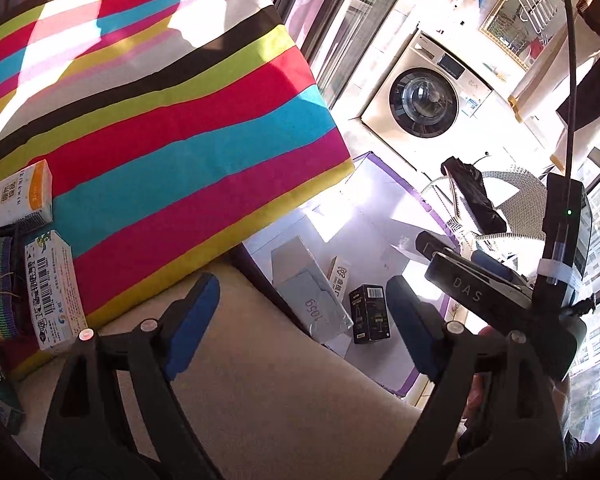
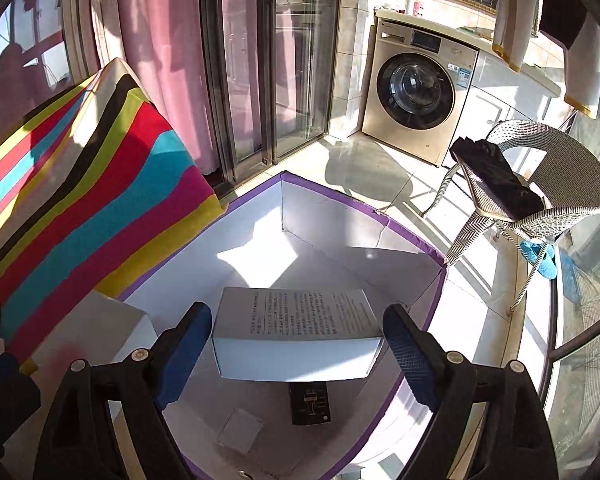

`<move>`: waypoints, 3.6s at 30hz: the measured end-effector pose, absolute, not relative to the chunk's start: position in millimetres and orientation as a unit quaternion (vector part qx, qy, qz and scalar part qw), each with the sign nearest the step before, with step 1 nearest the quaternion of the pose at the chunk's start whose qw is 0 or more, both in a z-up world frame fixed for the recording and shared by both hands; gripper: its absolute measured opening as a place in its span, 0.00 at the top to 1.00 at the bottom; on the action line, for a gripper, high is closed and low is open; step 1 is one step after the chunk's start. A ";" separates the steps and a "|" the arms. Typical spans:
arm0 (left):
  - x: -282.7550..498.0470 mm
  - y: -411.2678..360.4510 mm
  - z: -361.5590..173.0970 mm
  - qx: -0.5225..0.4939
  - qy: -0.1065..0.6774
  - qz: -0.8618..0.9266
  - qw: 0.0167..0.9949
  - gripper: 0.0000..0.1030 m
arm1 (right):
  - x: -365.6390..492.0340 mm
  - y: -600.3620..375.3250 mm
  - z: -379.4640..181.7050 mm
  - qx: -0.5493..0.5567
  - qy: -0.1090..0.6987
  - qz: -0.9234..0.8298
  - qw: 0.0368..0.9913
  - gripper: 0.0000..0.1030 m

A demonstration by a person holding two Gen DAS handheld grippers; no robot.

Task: Organize objects
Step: 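Carry both white boxes into the storage box and open both grippers, then move both open grippers back to the pile of boxes, then grasp the green round sponge with the left gripper while the right grasps the blue-green box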

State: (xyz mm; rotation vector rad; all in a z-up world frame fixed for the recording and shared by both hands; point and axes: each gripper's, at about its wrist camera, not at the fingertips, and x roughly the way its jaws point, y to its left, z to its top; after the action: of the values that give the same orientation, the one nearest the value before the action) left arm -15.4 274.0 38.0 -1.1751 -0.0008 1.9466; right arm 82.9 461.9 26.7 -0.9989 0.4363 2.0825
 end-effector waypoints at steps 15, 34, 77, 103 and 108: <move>-17.8 222.4 38.1 -0.472 -0.051 0.800 0.367 0.16 | 57.1 421.9 28.9 -0.410 0.173 0.840 0.311 0.11; 5.0 76.0 42.1 -0.439 -0.128 0.855 0.244 0.15 | 18.3 304.6 45.0 -0.412 0.119 0.893 0.139 0.11; -74.5 -4.6 -10.3 -0.556 0.058 0.812 0.170 0.08 | -44.4 152.1 25.5 -0.501 0.012 0.865 -0.022 0.11; -61.8 -19.5 1.9 -0.532 0.040 0.830 0.162 0.20 | -53.2 140.2 16.1 -0.497 0.000 0.863 -0.091 0.57; -54.2 -25.2 6.8 -0.526 0.020 0.836 0.152 0.20 | -50.6 142.0 15.9 -0.496 0.010 0.862 -0.102 0.64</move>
State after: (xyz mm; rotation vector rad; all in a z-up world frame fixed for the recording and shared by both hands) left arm -54.2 -25.2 6.8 -1.5105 0.0581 2.3992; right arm -50.6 142.0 15.9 -1.6672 0.0350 2.9016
